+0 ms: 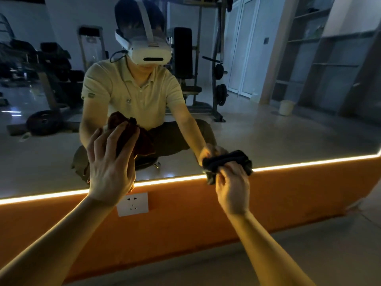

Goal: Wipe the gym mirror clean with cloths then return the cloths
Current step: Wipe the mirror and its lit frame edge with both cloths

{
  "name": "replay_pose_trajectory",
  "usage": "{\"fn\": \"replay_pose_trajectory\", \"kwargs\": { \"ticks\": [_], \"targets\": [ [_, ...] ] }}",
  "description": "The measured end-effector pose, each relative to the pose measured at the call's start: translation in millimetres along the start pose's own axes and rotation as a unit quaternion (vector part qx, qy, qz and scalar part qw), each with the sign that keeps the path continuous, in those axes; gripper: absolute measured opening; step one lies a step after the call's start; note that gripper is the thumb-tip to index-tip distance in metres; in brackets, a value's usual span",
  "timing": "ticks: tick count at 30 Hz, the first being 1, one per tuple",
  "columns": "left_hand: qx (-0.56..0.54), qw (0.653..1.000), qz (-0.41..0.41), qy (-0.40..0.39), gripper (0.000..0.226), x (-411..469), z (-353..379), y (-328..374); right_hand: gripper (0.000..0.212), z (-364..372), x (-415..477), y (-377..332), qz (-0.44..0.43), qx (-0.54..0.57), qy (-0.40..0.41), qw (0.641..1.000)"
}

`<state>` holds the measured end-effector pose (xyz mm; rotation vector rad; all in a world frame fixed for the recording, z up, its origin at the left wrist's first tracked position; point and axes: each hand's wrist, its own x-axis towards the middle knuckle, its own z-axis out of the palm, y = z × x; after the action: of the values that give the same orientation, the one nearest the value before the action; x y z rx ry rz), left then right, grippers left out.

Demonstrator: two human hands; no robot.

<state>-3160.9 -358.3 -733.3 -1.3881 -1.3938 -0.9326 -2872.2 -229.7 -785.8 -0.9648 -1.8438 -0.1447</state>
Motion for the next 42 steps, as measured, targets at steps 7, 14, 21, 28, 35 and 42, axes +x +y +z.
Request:
{"fn": "replay_pose_trajectory", "kwargs": {
  "ticks": [7, 14, 21, 28, 35, 42],
  "targets": [
    [-0.005, 1.000, -0.023, -0.006, 0.055, -1, 0, 7, 0.021, 18, -14, -46, -0.006, 0.039, -0.006, 0.999],
    [0.000, 1.000, -0.009, -0.009, 0.051, 3, -6, 7, 0.027, 11, 9, -35, -0.093, 0.083, -0.050, 0.991],
    [0.001, 1.000, 0.002, -0.016, 0.051, 5, -15, 8, 0.026, -3, 54, -1, 0.284, 0.082, 0.124, 0.947],
    [-0.013, 0.999, -0.011, -0.037, 0.054, 7, -16, 5, 0.052, 48, -17, -107, -0.216, 0.135, -0.133, 0.958],
    [0.014, 1.000, 0.019, -0.018, 0.048, 4, -18, -5, 0.035, 9, 44, 0, 0.075, 0.070, 0.074, 0.992],
    [0.034, 0.998, -0.039, -0.025, 0.049, -7, -33, -31, 0.026, 22, 63, -50, 0.178, 0.111, 0.181, 0.961]
  ]
}}
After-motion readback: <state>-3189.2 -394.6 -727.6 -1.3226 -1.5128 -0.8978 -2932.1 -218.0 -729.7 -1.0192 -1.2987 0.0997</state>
